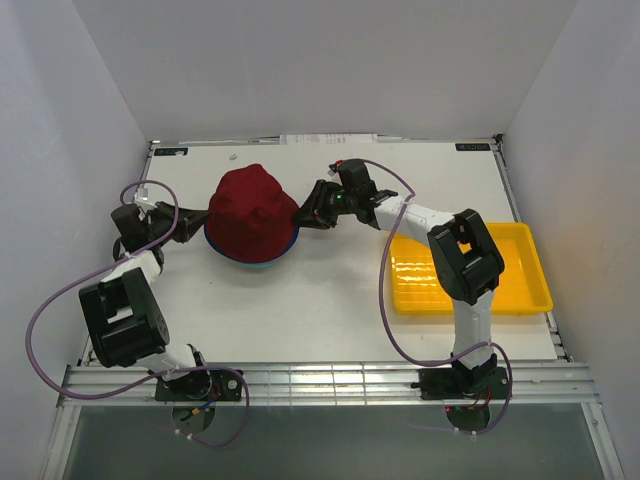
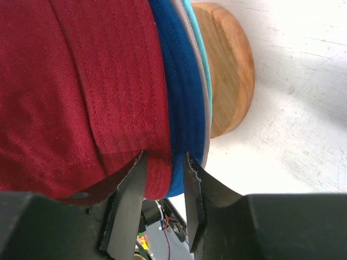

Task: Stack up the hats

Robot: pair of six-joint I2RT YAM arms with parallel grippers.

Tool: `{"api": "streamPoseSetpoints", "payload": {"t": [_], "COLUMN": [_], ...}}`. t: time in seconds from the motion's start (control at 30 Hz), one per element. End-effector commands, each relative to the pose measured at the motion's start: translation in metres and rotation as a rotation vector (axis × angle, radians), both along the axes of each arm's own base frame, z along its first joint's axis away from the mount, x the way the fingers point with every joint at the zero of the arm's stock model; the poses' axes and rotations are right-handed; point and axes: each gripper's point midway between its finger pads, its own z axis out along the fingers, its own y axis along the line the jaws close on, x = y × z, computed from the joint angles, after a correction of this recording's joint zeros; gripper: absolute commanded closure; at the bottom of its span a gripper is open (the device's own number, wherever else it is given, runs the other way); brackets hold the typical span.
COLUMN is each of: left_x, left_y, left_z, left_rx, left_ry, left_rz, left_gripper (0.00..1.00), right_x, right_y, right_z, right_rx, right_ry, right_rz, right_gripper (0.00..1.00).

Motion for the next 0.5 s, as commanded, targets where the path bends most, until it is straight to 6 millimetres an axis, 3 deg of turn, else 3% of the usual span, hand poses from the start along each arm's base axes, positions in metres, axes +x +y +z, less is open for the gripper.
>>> {"api": "streamPoseSetpoints", "payload": {"t": [0.0, 0.23, 0.47], "left_x": [-0.003, -0.004, -0.004], "left_y": [-0.003, -0.003, -0.001], "left_z": [0.007, 0.005, 0.003], "left_rx": [0.001, -0.012, -0.016], "left_ry": [-0.032, -0.019, -0.009], "left_rz": [-0.024, -0.023, -0.013], "left_gripper": [0.88, 0.99, 1.00], "right_x": [0.009, 0.011, 0.012], "right_y": [0.001, 0.001, -0.002], "right_z": [0.031, 0.038, 0.043], "right_rx": [0.046, 0.062, 0.091], "right_ry": [-0.084, -0.104, -0.131], "right_rz": [-0.010, -0.027, -0.051], "right_gripper": [0.61, 0.55, 0.54]}}
